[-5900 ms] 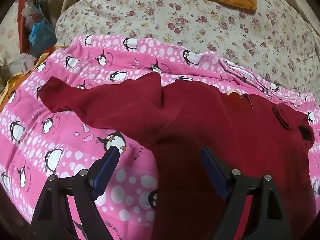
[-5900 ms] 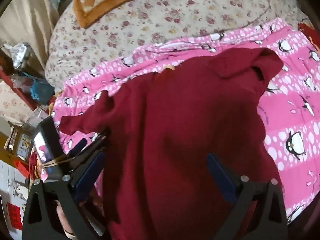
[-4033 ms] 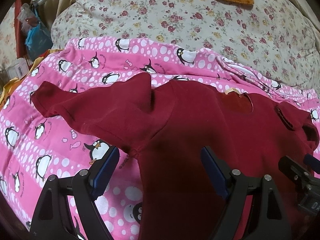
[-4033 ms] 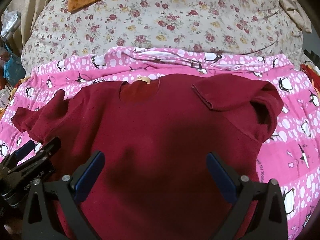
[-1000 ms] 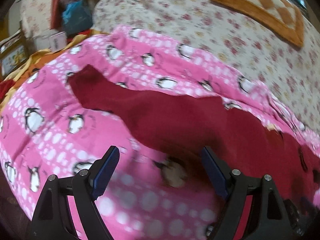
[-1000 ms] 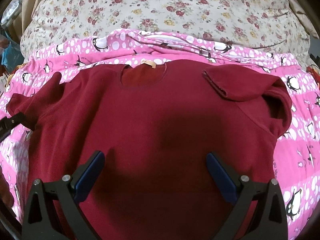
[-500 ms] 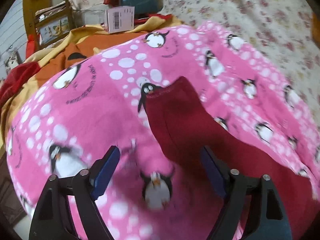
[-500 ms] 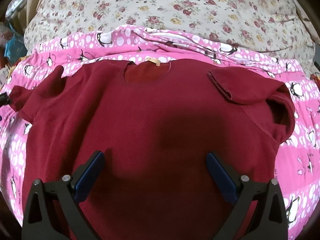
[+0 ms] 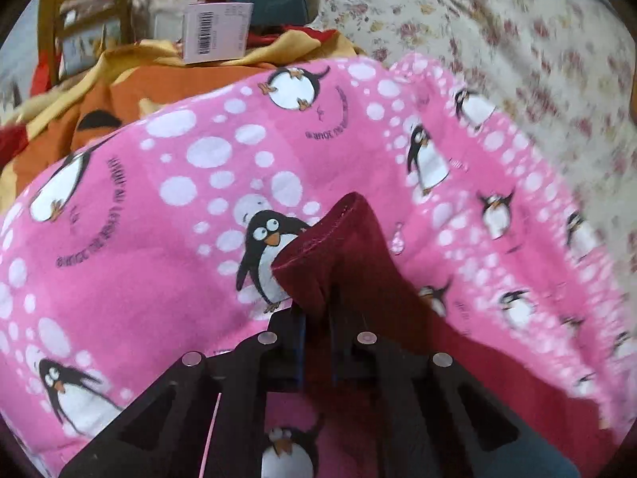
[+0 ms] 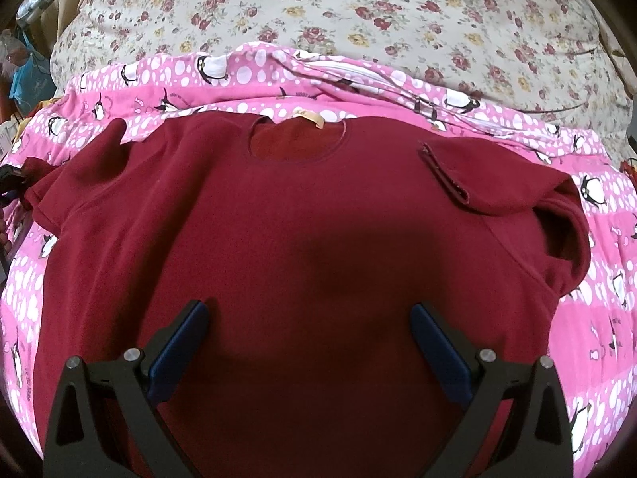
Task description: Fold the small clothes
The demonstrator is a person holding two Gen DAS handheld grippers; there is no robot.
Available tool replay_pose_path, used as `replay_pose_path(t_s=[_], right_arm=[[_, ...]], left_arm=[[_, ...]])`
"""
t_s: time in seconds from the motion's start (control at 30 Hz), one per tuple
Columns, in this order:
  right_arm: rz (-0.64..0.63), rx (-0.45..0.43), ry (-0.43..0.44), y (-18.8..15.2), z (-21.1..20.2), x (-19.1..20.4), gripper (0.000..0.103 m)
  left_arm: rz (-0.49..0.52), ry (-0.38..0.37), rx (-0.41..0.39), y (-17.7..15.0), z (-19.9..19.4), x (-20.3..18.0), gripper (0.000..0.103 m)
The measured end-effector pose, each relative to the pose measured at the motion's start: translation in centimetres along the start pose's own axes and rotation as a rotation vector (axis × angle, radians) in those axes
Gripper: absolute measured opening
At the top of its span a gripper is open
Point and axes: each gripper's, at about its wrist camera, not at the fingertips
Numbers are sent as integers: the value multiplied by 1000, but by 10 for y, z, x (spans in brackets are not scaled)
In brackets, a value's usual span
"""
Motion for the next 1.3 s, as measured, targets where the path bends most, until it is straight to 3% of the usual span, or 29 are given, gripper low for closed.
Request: replay_pose_path(t_s=[0.1,0.33,0.47,0.57,0.77,1.0,1.07,1.13,1.23,1.3], right_arm=[[-23,13,-2,5,-3,-8,103],[102,-51,-49,6,-35,-70,103],[192,-99,-52,-2,-59,-111,103],[247,-115,-68,-9,-70,-140,103],[272,-112,-92,-18,-76,-168,103],[320,-101,-72,-16,-63,-185,103],[352,-110,-51,-11,-58,-192,103],[385,-106,21,-3,-49,-198,103],[426,-91,91,6,-34,-201,102],[434,-70,115,15,-17,-199,100]], left_arm=[[-5,-113,-25,1,-35,-8,0],[175,-411,-83,-27,-149,-88,0],[331,-559,-41,-69,-196,-152,0],[433,-657,55,-115,-210,-201,0],[588,-689,205,-220,-201,-271,0],[690,-687,401,-304,-172,-304,0],[706,-699,470,-309,-170,-302,0],[716,-725,488,-303,-181,-292,0],[756,-740,393,-274,-213,-264,1],[760,-716,297,-252,-231,-241,8]])
Point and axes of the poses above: each gripper's, at about its wrist camera, not at the fingertips, and z roughly the way its jaws point, x to its left, y to its top, and after that the axes turned 6 degrees about -z, right-handed
